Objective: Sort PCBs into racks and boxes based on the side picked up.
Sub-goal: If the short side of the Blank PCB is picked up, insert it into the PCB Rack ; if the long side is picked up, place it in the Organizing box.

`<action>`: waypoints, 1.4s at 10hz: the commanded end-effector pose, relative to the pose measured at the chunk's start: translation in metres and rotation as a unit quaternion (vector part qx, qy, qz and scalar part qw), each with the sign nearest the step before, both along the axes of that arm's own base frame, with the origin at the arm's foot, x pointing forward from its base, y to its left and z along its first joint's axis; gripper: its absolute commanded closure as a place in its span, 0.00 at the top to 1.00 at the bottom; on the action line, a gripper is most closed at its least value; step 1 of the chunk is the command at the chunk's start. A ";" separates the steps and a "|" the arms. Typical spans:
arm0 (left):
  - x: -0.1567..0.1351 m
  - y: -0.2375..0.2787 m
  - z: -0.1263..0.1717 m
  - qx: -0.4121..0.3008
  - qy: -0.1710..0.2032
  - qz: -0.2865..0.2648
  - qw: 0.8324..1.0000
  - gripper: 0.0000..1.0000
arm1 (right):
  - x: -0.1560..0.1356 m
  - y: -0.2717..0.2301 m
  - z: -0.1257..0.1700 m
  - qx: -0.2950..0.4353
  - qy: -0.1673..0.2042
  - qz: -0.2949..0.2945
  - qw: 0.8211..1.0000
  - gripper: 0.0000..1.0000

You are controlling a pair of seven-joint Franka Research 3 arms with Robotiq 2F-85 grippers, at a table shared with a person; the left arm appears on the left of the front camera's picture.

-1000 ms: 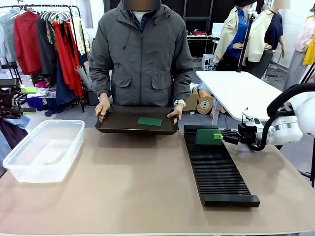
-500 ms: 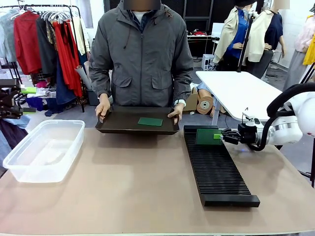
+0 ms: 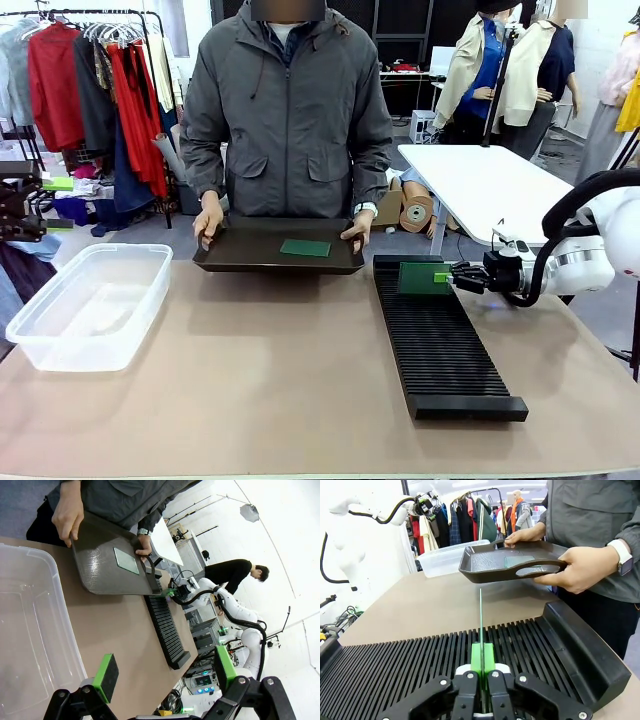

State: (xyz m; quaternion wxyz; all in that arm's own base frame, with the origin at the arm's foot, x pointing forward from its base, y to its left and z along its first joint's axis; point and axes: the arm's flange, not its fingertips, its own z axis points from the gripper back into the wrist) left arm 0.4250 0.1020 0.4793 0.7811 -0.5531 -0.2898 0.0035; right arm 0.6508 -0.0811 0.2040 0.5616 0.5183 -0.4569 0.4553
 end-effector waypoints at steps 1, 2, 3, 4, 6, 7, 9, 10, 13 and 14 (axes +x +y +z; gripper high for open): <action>0.000 0.001 0.002 0.001 0.003 -0.003 1.000 1.00 | 0.006 0.004 0.007 -0.016 0.008 0.014 1.000 0.00; 0.000 0.001 0.002 0.001 0.003 -0.003 1.000 1.00 | 0.008 0.005 0.008 -0.018 0.009 0.015 1.000 0.00; 0.000 0.001 0.002 0.001 0.003 -0.003 1.000 1.00 | 0.010 0.006 0.009 -0.017 0.005 0.023 1.000 0.00; 0.000 0.001 0.002 0.001 0.003 -0.003 1.000 1.00 | 0.012 0.006 0.010 -0.013 0.004 0.028 1.000 0.00; 0.000 0.001 0.002 0.001 0.003 -0.003 1.000 1.00 | 0.012 0.006 0.011 -0.015 0.002 0.038 0.999 0.00; 0.000 0.001 0.002 0.001 0.003 -0.003 1.000 1.00 | 0.013 0.006 0.010 -0.012 0.004 0.043 0.999 0.00; 0.000 0.001 0.002 0.001 0.003 -0.003 1.000 1.00 | 0.012 0.007 0.008 -0.012 0.009 0.058 0.998 0.00; 0.000 0.001 0.002 0.001 0.003 -0.003 1.000 1.00 | 0.012 0.007 0.008 -0.012 0.011 0.056 0.998 0.00; 0.000 0.001 0.002 0.001 0.003 -0.003 1.000 1.00 | 0.010 0.004 0.004 -0.013 0.008 0.041 0.999 0.00; 0.000 0.001 0.002 0.001 0.003 -0.003 1.000 1.00 | 0.010 0.004 0.004 -0.010 0.007 0.035 0.999 0.00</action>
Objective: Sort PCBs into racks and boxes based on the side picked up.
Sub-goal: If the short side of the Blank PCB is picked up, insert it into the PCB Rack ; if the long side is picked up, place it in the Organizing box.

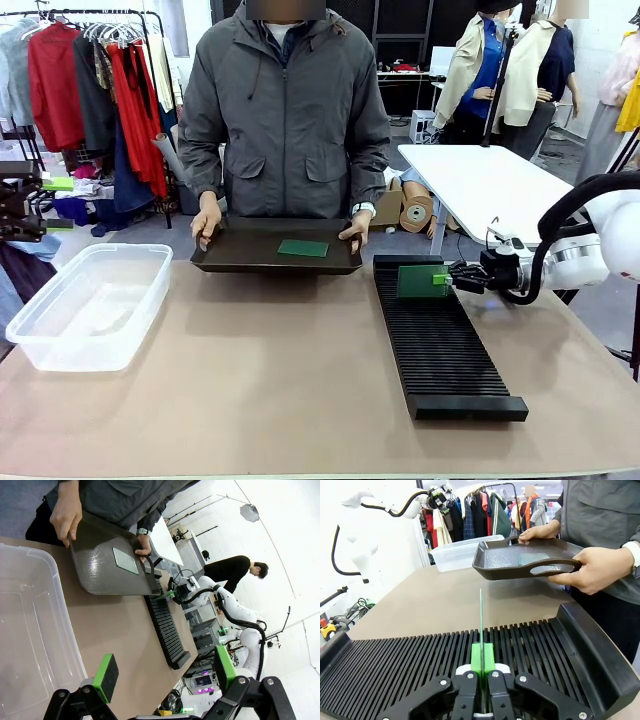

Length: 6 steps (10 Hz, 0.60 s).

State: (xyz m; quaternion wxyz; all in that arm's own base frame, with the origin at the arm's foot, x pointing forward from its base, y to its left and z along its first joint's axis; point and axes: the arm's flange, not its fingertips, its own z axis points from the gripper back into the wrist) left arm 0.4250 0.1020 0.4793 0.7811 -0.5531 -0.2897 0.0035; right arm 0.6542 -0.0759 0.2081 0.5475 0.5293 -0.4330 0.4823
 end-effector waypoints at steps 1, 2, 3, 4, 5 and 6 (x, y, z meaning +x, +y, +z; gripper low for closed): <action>0.000 0.001 0.002 0.001 0.003 -0.003 1.000 1.00 | 0.007 -0.001 0.001 0.001 0.008 -0.011 1.000 0.00; 0.000 0.001 0.002 0.001 0.003 -0.003 1.000 1.00 | 0.007 -0.001 0.001 0.001 0.007 -0.015 1.000 0.00; 0.000 0.001 0.002 0.001 0.003 -0.003 1.000 1.00 | 0.007 -0.002 0.000 -0.001 0.009 -0.017 1.000 0.00; 0.000 0.001 0.002 0.001 0.003 -0.003 1.000 1.00 | 0.008 -0.002 -0.001 0.000 0.010 -0.019 1.000 0.00; 0.000 0.001 0.002 0.001 0.003 -0.003 1.000 1.00 | 0.008 -0.002 -0.002 0.000 0.012 -0.026 1.000 0.00; 0.000 0.001 0.002 0.001 0.003 -0.003 1.000 1.00 | 0.008 -0.001 -0.002 0.000 0.013 -0.030 0.999 0.00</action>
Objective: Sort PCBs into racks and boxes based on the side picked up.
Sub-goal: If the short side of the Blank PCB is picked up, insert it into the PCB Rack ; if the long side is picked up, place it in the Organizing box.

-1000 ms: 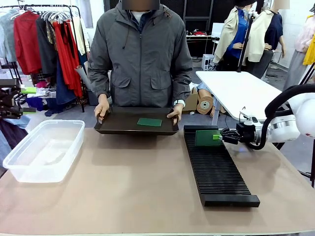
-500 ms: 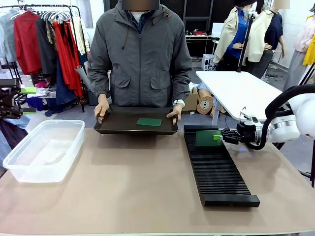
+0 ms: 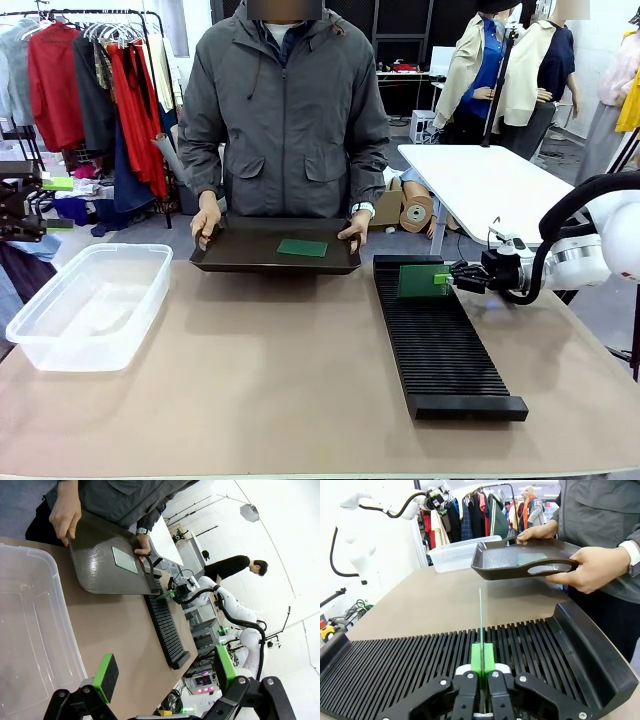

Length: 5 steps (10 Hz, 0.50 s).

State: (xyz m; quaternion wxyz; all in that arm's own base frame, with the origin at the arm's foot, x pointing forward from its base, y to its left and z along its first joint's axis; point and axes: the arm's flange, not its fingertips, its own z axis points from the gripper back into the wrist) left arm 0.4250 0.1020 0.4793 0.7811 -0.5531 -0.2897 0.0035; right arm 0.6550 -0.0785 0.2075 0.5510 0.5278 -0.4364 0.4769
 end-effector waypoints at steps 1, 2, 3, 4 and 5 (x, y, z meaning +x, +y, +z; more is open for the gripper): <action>0.000 0.001 0.002 0.001 0.003 -0.003 1.000 1.00 | 0.008 0.002 -0.002 0.000 0.012 -0.029 1.000 0.00; 0.000 0.001 0.002 0.001 0.003 -0.003 1.000 1.00 | 0.008 0.003 -0.002 -0.001 0.013 -0.032 0.999 0.00; 0.000 0.001 0.002 0.001 0.003 -0.003 1.000 1.00 | 0.008 0.003 -0.002 -0.005 0.013 -0.039 0.999 0.00; 0.000 0.001 0.002 0.001 0.003 -0.003 1.000 1.00 | 0.009 0.003 -0.002 -0.008 0.013 -0.038 0.999 0.00; 0.000 0.001 0.002 0.001 0.003 -0.003 1.000 1.00 | 0.009 0.004 -0.002 -0.010 0.013 -0.035 0.999 0.00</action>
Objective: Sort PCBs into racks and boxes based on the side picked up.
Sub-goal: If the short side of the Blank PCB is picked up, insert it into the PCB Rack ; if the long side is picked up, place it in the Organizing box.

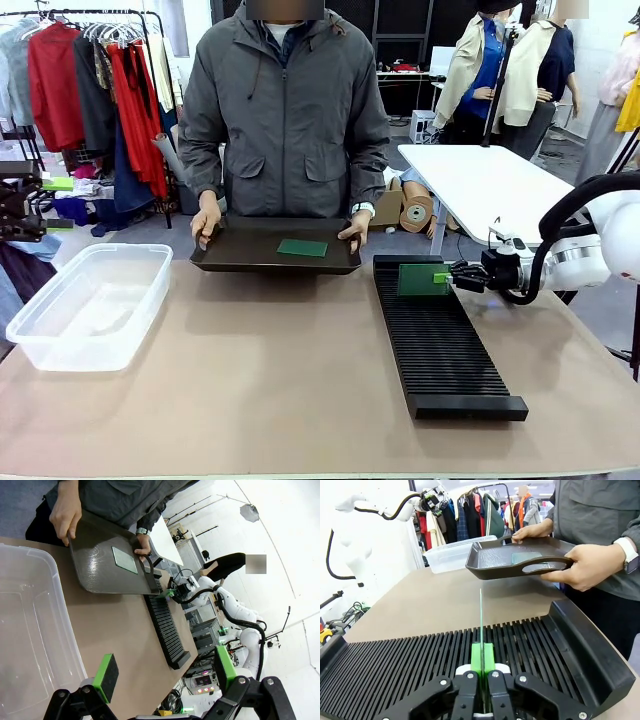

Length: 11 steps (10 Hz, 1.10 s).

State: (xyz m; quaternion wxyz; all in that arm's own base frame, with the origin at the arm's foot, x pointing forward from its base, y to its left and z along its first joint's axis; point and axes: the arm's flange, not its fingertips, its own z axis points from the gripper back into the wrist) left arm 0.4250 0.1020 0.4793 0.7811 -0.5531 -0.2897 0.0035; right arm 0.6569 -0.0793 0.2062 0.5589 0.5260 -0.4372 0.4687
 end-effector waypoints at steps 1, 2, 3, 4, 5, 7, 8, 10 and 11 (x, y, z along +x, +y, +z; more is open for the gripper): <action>0.000 0.001 0.002 0.001 0.003 -0.003 1.000 1.00 | 0.007 0.005 -0.001 -0.011 0.006 -0.027 1.000 0.00; 0.000 0.001 0.002 0.001 0.003 -0.003 1.000 1.00 | 0.006 0.005 -0.003 -0.018 -0.002 -0.024 1.000 0.00; 0.000 0.001 0.002 0.001 0.003 -0.003 1.000 1.00 | 0.001 0.005 -0.006 -0.025 -0.018 -0.016 0.999 0.00; 0.000 0.001 0.002 0.001 0.003 -0.003 1.000 1.00 | -0.003 0.005 -0.007 -0.023 -0.024 -0.019 0.999 0.00; 0.000 0.001 0.002 0.001 0.003 -0.003 1.000 1.00 | -0.007 0.005 -0.009 -0.023 -0.027 -0.020 0.999 0.00; 0.000 0.001 0.002 0.001 0.003 -0.003 1.000 1.00 | -0.011 0.004 -0.012 -0.022 -0.027 -0.023 0.999 0.00; 0.000 0.001 0.002 0.001 0.003 -0.003 1.000 1.00 | -0.013 0.003 -0.013 -0.023 -0.028 -0.023 0.999 0.00; 0.000 0.001 0.002 0.001 0.003 -0.003 1.000 1.00 | -0.012 0.002 -0.013 -0.019 -0.038 -0.040 0.998 0.00; 0.000 0.001 0.002 0.001 0.003 -0.003 1.000 1.00 | -0.011 0.002 -0.013 -0.019 -0.039 -0.039 0.998 0.00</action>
